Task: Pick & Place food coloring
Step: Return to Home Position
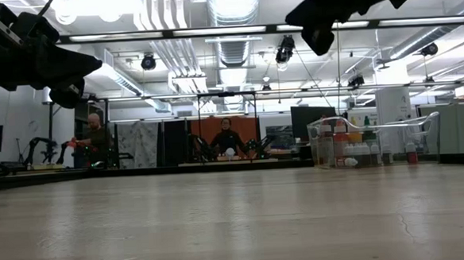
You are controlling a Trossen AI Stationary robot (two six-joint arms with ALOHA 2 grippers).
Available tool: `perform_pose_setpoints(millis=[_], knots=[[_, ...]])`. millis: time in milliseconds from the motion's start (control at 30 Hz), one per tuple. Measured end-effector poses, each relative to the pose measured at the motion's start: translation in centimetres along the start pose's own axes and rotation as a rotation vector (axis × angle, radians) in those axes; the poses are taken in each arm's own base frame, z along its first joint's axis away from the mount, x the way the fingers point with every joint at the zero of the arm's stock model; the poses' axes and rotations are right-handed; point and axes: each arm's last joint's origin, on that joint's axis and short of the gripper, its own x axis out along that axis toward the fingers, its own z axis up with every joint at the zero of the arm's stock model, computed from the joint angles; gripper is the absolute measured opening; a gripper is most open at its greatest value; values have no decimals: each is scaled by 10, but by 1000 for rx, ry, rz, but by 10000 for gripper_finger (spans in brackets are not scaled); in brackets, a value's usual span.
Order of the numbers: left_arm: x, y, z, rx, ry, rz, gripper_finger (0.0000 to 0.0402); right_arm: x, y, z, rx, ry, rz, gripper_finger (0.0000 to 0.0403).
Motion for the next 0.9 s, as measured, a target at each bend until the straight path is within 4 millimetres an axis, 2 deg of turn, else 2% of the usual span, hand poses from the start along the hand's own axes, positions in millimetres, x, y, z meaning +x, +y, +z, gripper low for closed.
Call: perform_pose_setpoints(millis=[433, 633, 900], knots=[[0, 0, 0, 0, 0, 0, 0, 5, 39, 8, -106, -123, 170, 9], [0, 0, 0, 0, 0, 0, 0, -15, 56, 12, -141, -189, 230, 9], [0, 0, 0, 0, 0, 0, 0, -51, 60, 1, -145, -170, 227, 9]])
